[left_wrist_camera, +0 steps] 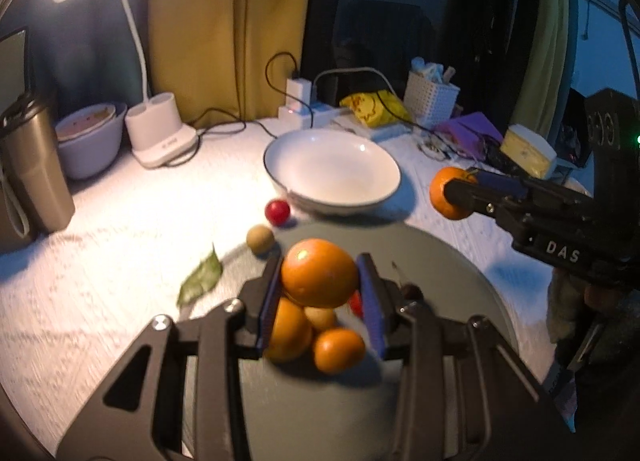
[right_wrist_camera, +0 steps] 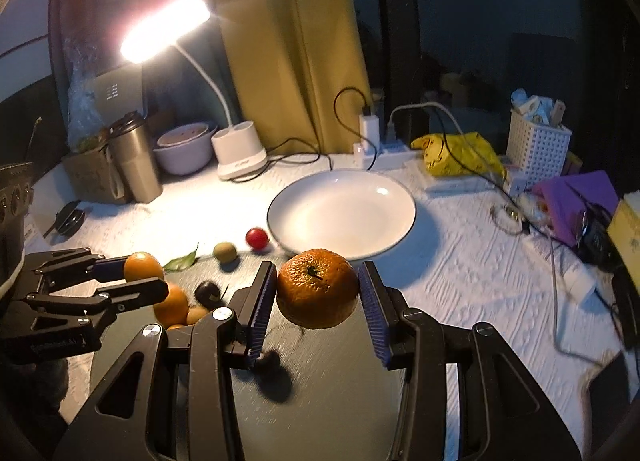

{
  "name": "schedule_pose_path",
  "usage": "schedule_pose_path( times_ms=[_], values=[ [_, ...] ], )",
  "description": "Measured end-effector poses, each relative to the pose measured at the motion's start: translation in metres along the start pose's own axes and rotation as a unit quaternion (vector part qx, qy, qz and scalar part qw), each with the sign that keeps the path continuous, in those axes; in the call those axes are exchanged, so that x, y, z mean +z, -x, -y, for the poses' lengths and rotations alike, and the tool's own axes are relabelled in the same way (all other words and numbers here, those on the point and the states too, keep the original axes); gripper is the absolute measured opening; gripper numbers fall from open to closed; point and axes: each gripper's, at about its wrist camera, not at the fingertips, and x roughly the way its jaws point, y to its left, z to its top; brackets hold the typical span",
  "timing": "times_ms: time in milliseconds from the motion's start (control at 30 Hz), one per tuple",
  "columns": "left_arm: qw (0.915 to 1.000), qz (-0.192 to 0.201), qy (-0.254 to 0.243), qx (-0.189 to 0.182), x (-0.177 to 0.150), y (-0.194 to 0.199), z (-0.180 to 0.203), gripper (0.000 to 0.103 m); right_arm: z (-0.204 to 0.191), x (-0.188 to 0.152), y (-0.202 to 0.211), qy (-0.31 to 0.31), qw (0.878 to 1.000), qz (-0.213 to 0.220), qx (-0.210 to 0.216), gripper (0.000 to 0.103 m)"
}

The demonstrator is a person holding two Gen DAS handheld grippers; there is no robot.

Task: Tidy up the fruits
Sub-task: 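Carry both oranges onto the white plate and open both tools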

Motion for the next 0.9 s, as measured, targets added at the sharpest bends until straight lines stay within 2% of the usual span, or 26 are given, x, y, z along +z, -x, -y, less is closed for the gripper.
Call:
schedule_pose_path(
  times_ms=[433,700,900],
  values=[
    [0.9991,0.009,-0.035,-0.02,0.05,-0.031,-0.014,0.038,0.007,0.038,-0.037,0.033,0.999,0.008,-0.007,0.045],
    [0.9987,-0.004,-0.039,-0.034,0.086,-0.066,-0.035,0.038,0.015,0.064,-0.07,0.041,0.999,0.007,-0.008,0.045],
    [0.9981,-0.017,-0.034,-0.049,0.101,-0.098,-0.041,0.038,0.022,0.076,-0.1,0.029,1.0,-0.004,-0.004,0.045]
  ],
)
